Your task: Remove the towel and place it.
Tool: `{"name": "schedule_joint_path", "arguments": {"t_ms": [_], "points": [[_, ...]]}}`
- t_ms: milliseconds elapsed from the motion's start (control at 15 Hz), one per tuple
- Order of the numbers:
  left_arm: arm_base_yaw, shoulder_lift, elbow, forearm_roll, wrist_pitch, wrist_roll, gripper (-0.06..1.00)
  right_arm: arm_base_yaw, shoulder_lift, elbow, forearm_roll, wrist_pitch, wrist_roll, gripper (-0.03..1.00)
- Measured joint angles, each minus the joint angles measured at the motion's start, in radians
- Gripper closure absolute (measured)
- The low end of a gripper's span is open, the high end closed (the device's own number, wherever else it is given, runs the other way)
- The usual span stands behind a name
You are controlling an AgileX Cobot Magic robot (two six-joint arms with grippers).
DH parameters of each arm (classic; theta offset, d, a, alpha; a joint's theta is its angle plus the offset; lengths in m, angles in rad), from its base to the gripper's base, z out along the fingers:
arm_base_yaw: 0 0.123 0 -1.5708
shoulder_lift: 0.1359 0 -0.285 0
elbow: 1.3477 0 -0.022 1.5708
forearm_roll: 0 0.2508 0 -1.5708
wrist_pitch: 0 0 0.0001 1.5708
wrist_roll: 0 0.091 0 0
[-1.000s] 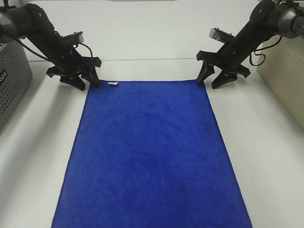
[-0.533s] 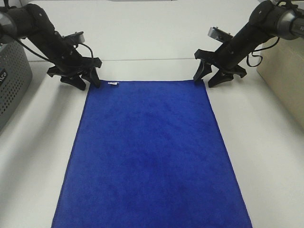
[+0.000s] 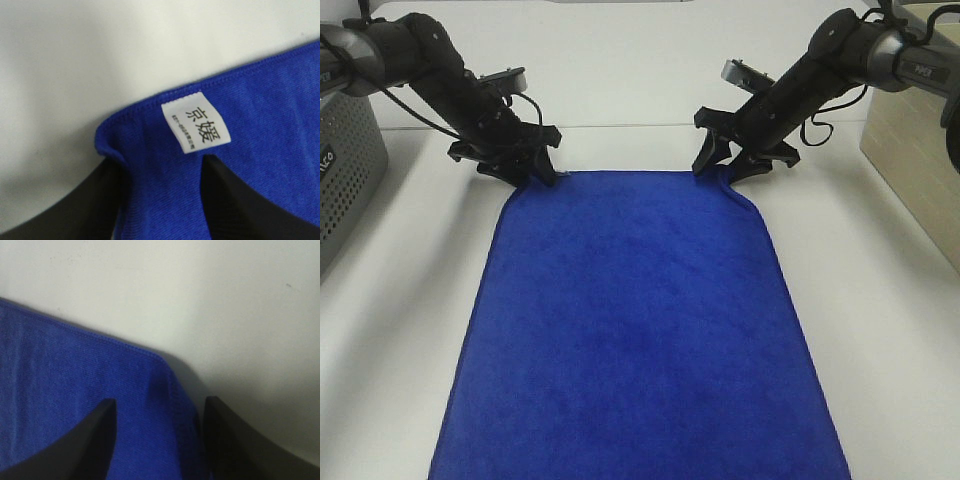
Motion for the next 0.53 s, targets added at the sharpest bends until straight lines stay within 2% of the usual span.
{"name": "schedule_joint_path", "arguments": {"t_ms": [200, 400, 467, 533], "points": [[0.0, 0.002, 0.0, 0.001, -0.003, 0.0, 0.64, 0.0, 0.002, 0.0, -0.031, -0.001, 0.0, 0.56], [0.0, 0.009, 0.0, 0.004, -0.023, 0.015, 0.9, 0.0, 0.002, 0.0, -0.081, -0.004, 0.0, 0.84], [0.0, 0.009, 0.0, 0.004, -0.025, 0.015, 0.93, 0.0, 0.002, -0.001, -0.091, -0.006, -0.004, 0.93], [0.0, 0.009, 0.0, 0.003, -0.027, 0.015, 0.94, 0.0, 0.002, -0.002, -0.093, -0.006, -0.02, 0.95]]}}
